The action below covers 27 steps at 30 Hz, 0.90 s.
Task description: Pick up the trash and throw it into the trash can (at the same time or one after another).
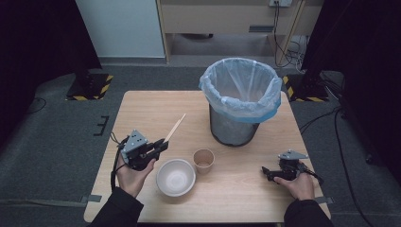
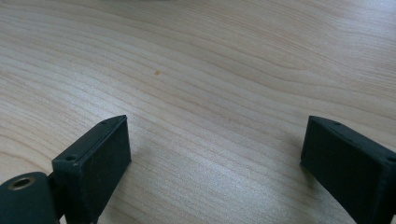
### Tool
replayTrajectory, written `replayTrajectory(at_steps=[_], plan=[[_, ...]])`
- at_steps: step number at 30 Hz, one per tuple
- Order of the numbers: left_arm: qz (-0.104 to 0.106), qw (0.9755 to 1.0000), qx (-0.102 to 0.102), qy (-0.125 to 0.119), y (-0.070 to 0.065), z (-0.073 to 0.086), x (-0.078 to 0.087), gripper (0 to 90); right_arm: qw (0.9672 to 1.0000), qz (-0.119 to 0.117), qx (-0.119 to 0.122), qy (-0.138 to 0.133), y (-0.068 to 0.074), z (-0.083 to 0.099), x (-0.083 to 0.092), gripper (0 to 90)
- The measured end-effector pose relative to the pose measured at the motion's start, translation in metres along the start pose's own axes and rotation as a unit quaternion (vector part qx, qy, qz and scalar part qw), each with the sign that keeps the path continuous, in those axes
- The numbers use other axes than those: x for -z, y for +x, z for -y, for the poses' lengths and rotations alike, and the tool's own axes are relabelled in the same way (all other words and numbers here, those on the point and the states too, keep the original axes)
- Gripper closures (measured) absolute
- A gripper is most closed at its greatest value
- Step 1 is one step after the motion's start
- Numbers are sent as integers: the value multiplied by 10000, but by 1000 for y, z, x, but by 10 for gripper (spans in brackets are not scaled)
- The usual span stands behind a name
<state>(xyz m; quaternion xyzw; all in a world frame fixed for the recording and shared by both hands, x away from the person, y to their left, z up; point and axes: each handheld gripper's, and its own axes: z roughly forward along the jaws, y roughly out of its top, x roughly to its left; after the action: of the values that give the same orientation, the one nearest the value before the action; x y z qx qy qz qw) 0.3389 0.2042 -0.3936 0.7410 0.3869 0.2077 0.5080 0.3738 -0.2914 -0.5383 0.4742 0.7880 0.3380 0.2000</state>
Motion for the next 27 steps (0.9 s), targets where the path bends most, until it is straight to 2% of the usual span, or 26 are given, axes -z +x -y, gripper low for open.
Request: replayTrajectory(at_steps=[3, 6, 14, 15, 16, 17, 21, 27], plan=[[-3, 9999, -2, -118, 0, -6, 1, 795, 10000, 0, 1, 0, 0, 0, 0, 84], [-48, 9996, -47, -263, 2, -20, 4, 795, 10000, -1, 1, 0, 0, 0, 0, 83], [-166, 9984, -308, -451, 2, -50, 8, 795, 10000, 0, -7, 3, 0, 0, 0, 83], [-166, 9984, -308, -451, 2, -50, 8, 795, 10000, 0, 1, 1, 0, 0, 0, 83], [-180, 9980, -320, -516, 2, -58, 8, 795, 10000, 0, -5, 2, 0, 0, 0, 83], [-180, 9980, -320, -516, 2, -58, 8, 795, 10000, 0, 0, 1, 0, 0, 0, 83], [-190, 9972, -304, -660, 3, -74, 5, 795, 10000, 0, 1, 0, 0, 0, 0, 83], [-214, 9962, -406, -734, 1, -93, -2, 795, 10000, -5, -3, 9, 0, 0, 0, 83]])
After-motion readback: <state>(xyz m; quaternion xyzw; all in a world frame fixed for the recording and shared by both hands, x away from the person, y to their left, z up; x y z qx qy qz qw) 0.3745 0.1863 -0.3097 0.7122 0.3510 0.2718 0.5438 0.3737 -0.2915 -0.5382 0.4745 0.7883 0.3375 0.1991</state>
